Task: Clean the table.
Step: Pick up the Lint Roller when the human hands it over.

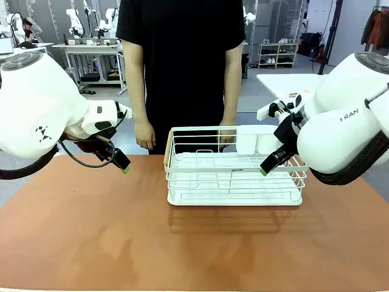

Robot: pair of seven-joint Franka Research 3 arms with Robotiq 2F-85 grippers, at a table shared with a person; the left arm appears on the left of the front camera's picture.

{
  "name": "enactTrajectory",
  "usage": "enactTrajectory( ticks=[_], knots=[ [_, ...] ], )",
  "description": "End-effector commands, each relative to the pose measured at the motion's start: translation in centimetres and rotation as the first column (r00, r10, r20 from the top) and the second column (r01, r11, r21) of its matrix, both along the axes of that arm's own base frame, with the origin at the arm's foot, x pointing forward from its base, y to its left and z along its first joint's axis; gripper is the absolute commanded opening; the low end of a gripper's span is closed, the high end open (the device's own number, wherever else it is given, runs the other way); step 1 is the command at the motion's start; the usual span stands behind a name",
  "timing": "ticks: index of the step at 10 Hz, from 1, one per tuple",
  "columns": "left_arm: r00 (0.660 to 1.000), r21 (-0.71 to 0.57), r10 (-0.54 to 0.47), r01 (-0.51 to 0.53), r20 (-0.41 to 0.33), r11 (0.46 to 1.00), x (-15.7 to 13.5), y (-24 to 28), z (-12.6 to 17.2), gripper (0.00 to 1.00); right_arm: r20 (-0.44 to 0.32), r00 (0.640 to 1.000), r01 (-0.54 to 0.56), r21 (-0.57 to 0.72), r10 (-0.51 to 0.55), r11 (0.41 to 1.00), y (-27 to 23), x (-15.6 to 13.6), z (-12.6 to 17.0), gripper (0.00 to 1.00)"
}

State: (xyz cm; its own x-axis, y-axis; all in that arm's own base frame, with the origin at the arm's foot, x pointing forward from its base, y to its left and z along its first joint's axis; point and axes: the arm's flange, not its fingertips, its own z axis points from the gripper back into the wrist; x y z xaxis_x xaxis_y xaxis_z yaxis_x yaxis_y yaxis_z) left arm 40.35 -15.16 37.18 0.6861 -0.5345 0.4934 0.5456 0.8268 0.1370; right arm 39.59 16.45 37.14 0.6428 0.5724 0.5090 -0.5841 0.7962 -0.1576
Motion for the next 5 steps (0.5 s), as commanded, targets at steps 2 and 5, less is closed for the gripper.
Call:
enactTrajectory(
  ticks=[2, 5],
  knots=[
    [1.0, 0.0, 0.0, 0.0, 0.0, 1.0, -0.01, -0.02, 0.0, 1.0, 0.0, 1.0, 0.0, 0.0, 0.0, 1.0, 0.0, 0.0, 0.0, 1.0],
    [1.0, 0.0, 0.0, 0.0, 0.0, 1.0, -0.01, -0.02, 0.0, 1.0, 0.0, 1.0, 0.0, 0.0, 0.0, 1.0, 0.0, 0.0, 0.0, 1.0]
  ],
)
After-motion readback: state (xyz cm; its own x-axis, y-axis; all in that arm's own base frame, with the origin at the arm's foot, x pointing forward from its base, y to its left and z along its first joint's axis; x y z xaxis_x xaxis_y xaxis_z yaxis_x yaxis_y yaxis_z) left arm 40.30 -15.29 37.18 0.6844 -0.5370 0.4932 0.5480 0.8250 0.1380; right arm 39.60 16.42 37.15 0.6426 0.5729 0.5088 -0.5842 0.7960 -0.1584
